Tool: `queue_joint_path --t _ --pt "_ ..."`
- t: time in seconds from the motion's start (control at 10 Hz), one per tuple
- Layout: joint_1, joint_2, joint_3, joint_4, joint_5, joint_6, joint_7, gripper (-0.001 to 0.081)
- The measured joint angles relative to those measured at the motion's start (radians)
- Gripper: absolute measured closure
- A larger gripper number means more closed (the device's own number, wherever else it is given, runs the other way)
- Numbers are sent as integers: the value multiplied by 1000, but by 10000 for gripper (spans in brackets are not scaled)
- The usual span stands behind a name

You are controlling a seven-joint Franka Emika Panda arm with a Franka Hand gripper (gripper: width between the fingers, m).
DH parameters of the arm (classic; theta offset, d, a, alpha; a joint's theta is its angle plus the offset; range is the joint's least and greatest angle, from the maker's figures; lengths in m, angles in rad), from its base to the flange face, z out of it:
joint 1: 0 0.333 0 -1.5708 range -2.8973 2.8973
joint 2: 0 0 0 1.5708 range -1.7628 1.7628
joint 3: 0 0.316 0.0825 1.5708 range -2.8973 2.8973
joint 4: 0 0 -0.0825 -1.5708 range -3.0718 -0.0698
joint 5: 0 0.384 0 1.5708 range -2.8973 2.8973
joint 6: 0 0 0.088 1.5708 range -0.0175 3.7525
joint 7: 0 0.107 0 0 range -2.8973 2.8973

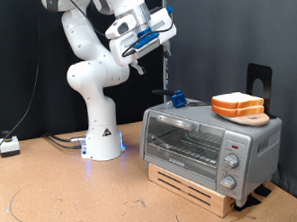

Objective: Make a piece of toast with the oven

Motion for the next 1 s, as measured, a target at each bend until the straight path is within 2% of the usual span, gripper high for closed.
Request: queue_joint_path --t 0.3,0.8,1.0 --pt "0 35 4 -53 3 62 23 -3" --pt "0 64 3 -77 2 46 20 -3" --pt "16 49 -6 -106 22 46 -75 -3"
